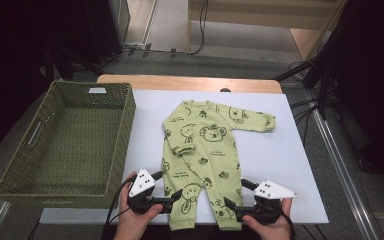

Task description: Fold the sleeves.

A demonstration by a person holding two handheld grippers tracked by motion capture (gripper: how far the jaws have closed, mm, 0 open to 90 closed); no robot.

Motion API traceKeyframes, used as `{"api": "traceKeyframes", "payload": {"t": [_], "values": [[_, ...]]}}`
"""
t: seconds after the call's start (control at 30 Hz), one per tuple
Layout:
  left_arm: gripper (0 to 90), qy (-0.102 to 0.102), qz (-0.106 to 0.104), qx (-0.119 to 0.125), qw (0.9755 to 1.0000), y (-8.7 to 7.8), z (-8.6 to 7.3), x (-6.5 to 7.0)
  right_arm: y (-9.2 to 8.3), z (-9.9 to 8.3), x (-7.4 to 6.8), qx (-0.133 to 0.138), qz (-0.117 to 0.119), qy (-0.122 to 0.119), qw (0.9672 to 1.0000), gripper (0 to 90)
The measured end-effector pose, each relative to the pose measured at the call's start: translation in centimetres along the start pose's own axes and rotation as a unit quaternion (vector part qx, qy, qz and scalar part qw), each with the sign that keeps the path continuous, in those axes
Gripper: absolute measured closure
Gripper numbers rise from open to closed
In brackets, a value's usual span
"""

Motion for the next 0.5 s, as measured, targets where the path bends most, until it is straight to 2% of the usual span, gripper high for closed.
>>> {"api": "traceKeyframes", "payload": {"t": [0.17, 0.27, 0.33, 0.5], "values": [[8.5, 0.000, -0.005, 0.009, 1.0000, -0.1, 0.3, -0.1, -0.9, 1.0, 3.2, 0.019, -0.023, 0.018, 0.9994, 6.5], [2.7, -0.001, -0.006, 0.014, 0.9999, -0.1, 0.4, -0.2, -1.3, 1.5, 4.9, 0.023, -0.036, 0.023, 0.9988, 0.1], [0.0, -0.002, -0.015, 0.018, 0.9997, -0.2, 0.5, -0.1, -1.4, 1.8, 5.8, 0.025, -0.040, 0.022, 0.9987, 0.0], [0.0, 0.004, -0.013, 0.024, 0.9996, -0.4, 0.6, -0.1, -1.5, 2.6, 7.9, 0.031, -0.057, 0.026, 0.9976, 0.0]]}}
Point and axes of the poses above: each handheld gripper's, and its own axes: y roughly forward along the jaws, z roughly out of its top, x roughly to its right, the point moved 9 cm from there along y, roughly forward along the jaws, and after that the axes turned 13 degrees about -y, right-handed, at the moved point
